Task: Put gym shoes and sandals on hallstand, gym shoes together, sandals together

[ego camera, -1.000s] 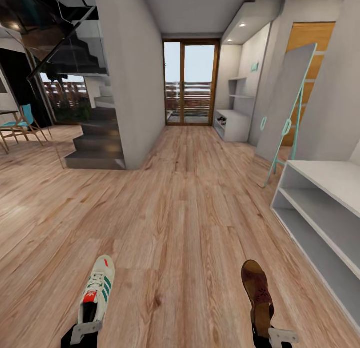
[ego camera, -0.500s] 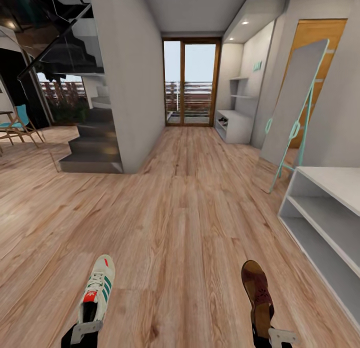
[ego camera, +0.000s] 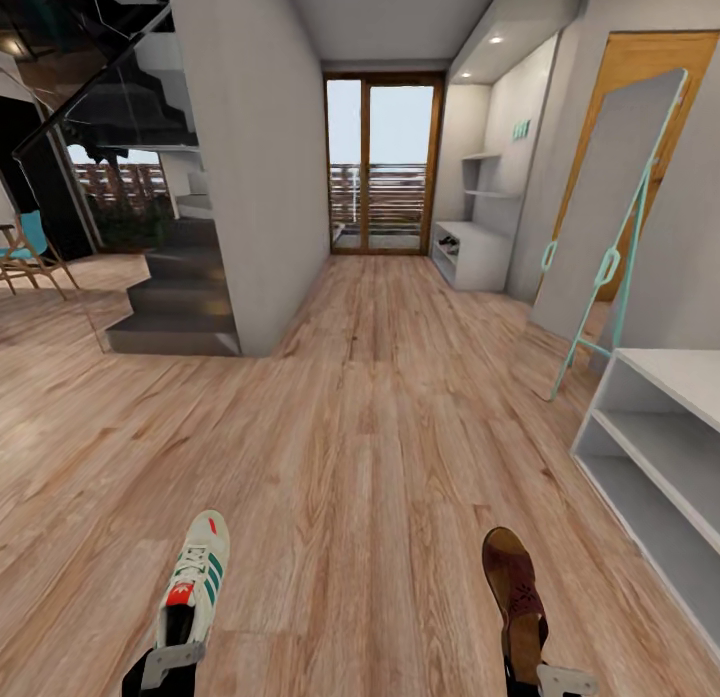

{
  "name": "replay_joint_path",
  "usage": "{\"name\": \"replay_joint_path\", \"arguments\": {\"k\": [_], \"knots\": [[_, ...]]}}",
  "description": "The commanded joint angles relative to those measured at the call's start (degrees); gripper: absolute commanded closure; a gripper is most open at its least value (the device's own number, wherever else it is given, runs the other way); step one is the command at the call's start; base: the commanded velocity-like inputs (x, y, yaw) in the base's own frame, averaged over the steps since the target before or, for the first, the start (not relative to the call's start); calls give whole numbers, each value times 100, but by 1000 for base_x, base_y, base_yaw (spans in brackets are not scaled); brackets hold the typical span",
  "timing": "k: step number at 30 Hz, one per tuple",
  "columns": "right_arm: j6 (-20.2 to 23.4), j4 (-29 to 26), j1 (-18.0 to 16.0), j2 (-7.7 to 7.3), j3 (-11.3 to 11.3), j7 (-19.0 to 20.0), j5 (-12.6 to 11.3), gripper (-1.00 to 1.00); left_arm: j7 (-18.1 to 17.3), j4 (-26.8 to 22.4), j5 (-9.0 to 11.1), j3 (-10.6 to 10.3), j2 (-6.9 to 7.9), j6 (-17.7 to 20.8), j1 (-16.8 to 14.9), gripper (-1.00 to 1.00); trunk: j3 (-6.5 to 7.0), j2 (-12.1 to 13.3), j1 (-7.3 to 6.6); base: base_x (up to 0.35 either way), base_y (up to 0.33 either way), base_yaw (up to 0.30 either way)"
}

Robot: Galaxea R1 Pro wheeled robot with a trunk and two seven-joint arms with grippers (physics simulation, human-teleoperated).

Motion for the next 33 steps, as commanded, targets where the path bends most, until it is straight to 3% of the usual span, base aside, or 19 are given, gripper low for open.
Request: {"name": "replay_joint_path", "arguments": {"k": [1, 33], "knots": [[-14, 3, -3, 1, -5, -23, 32, 100, -18, 4, -51, 48, -3, -20, -4, 100, -5, -2, 2, 338, 0, 0], [-14, 4, -3, 1, -3, -23, 32, 100, -21, 4, -51, 48, -3, -20, -4, 100, -5, -2, 2, 338, 0, 0]]}}
